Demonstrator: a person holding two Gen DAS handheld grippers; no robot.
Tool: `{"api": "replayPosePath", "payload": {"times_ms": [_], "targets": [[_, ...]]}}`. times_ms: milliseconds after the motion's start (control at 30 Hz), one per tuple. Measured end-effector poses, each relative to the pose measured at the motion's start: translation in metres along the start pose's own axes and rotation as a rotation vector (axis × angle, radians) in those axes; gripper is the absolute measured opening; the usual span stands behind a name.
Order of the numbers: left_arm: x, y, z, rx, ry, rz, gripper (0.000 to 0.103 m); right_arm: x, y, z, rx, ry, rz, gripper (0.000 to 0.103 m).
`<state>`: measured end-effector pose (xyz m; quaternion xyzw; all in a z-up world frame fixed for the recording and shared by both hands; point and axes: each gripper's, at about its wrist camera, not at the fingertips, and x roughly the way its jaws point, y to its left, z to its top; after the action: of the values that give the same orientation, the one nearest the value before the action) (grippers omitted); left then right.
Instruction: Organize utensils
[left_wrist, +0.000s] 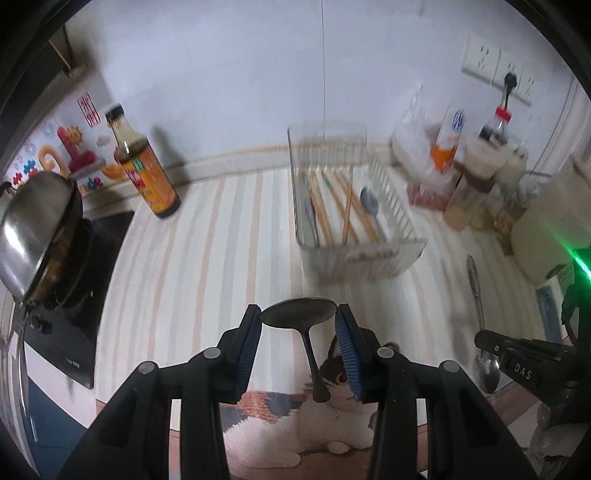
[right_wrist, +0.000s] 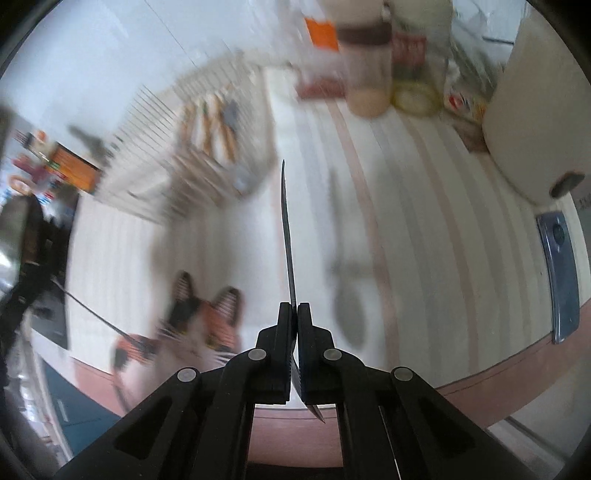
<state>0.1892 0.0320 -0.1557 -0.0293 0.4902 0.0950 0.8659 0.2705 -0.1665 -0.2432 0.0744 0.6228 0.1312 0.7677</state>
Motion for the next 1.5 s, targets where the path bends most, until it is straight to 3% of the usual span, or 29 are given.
{"api": "replayPosePath", "payload": {"times_ms": [167, 367, 567, 833, 900, 967, 1100, 1133, 1167, 1233, 1267, 1333, 1500], "targets": [[-0.039, 0.010, 0.030, -0.030, -0.073, -0.056, 0.038, -0.024, 0.016, 0.016, -0.012, -0.065, 0.098, 0.002], [-0.062, 0.013, 0.089, -0.071, -0.113, -0.170, 0.038, -0.033, 0.033, 0.082, -0.009, -0.102, 0.200, 0.002], [-0.013, 0.005, 0.153, -0.083, -0.034, -0.195, 0.038, -0.012, 0.045, 0.153, 0.031, -0.053, 0.235, 0.002], [0.072, 0.001, 0.181, -0.114, 0.128, -0.163, 0.039, 0.047, 0.061, 0.195, 0.013, 0.057, 0.187, 0.004], [0.079, 0.001, 0.177, -0.115, 0.136, -0.122, 0.044, 0.046, 0.061, 0.197, -0.005, 0.058, 0.156, 0.012], [0.082, 0.004, 0.169, -0.122, 0.132, -0.073, 0.066, 0.041, 0.062, 0.197, -0.033, 0.028, 0.103, 0.037], [0.082, 0.012, 0.140, -0.128, 0.091, 0.013, 0.069, 0.022, 0.061, 0.176, -0.122, -0.048, -0.028, 0.063], [0.081, 0.014, 0.132, -0.130, 0.082, 0.027, 0.074, 0.015, 0.060, 0.171, -0.140, -0.062, -0.053, 0.073], [0.080, 0.015, 0.126, -0.133, 0.073, 0.041, 0.088, 0.014, 0.060, 0.163, -0.162, -0.074, -0.082, 0.080], [0.078, 0.017, 0.109, -0.125, 0.056, 0.068, 0.103, 0.011, 0.056, 0.148, -0.174, -0.084, -0.109, 0.089], [0.076, 0.017, 0.103, -0.122, 0.053, 0.079, 0.103, 0.010, 0.055, 0.140, -0.181, -0.088, -0.123, 0.096], [0.074, 0.020, 0.089, -0.118, 0.061, 0.096, 0.103, 0.006, 0.051, 0.127, -0.189, -0.106, -0.158, 0.102], [0.065, 0.024, 0.072, -0.110, 0.062, 0.101, 0.103, -0.005, 0.050, 0.099, -0.196, -0.152, -0.212, 0.103]]}}
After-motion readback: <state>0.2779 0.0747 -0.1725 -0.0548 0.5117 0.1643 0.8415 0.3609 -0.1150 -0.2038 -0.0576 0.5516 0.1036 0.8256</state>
